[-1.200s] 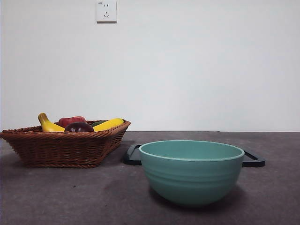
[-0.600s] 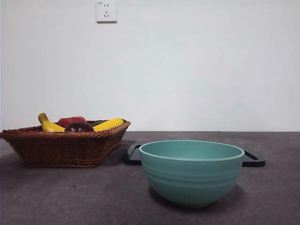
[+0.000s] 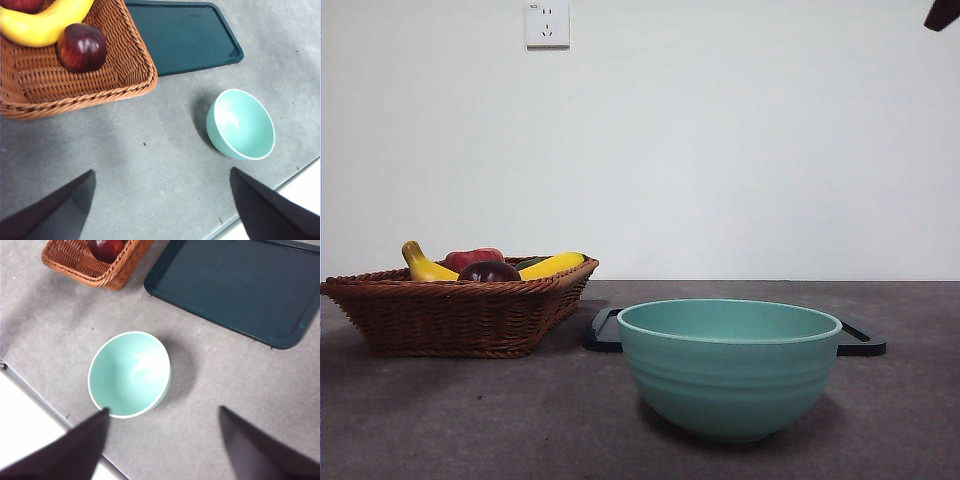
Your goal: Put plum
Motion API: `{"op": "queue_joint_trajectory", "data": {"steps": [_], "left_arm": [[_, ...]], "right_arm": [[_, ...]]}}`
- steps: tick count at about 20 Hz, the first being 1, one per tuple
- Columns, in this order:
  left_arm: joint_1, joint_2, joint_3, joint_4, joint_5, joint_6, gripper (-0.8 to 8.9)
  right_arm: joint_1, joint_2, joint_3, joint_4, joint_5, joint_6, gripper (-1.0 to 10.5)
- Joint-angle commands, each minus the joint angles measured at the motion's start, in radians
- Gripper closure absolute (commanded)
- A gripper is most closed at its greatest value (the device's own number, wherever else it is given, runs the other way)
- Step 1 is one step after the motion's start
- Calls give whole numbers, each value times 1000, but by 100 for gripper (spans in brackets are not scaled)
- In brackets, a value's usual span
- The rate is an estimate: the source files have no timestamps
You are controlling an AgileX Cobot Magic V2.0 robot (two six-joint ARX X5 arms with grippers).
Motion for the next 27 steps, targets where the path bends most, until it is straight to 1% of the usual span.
{"op": "queue_joint_trajectory", "data": {"steps": [1, 5, 9, 13, 17, 20, 27], "left_arm": [[-4, 5, 23, 6, 6, -3, 368], [-14, 13, 35, 36, 2, -30, 373], [-55, 97, 136, 38, -85, -30, 376], [-117, 255, 283, 40, -172, -31, 378], [-196, 449, 420, 44, -283, -30, 381], [-241, 592, 492, 75, -329, -30, 381], [-290, 849, 523, 148, -444, -30, 380]], "right_arm": [[5, 9, 20, 5, -3, -6, 556], [4, 9, 20, 5, -3, 1, 556], [5, 9, 20, 8, -3, 4, 556], [5, 9, 20, 9, -3, 5, 556], [5, 9, 20, 10, -3, 7, 556], [5, 9, 20, 11, -3, 8, 556], [5, 9, 20, 12, 0, 8, 556]]}}
